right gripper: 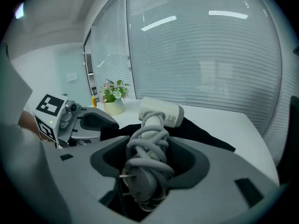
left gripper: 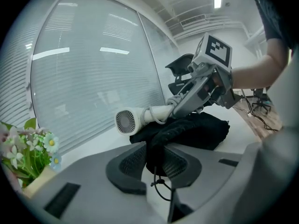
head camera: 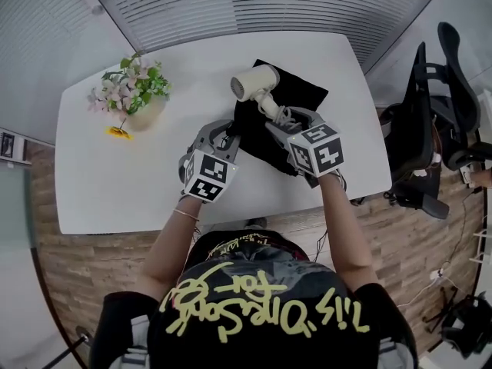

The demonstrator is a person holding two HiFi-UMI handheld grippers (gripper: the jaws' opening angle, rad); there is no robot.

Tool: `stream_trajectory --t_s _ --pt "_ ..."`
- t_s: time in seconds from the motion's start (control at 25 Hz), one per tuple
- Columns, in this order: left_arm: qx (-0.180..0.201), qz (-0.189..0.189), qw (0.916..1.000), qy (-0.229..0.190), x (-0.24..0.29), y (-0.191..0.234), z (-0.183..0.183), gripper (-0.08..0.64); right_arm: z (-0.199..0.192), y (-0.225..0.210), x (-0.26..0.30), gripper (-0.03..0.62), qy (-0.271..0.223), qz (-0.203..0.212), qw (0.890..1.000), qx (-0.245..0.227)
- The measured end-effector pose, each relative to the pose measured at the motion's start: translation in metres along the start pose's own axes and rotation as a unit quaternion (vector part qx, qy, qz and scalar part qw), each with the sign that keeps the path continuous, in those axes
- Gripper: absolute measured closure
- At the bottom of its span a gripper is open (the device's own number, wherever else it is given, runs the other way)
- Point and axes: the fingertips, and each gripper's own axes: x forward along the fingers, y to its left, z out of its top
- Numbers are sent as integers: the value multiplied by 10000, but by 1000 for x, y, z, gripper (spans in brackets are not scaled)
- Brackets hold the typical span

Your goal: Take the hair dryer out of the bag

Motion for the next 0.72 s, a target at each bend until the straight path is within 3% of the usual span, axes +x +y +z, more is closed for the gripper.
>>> stream_trajectory --t_s 0.72 --pt "-323 -310 9990 -68 3 -3 -10 499 -27 4 52 339 732 -234 9957 -508"
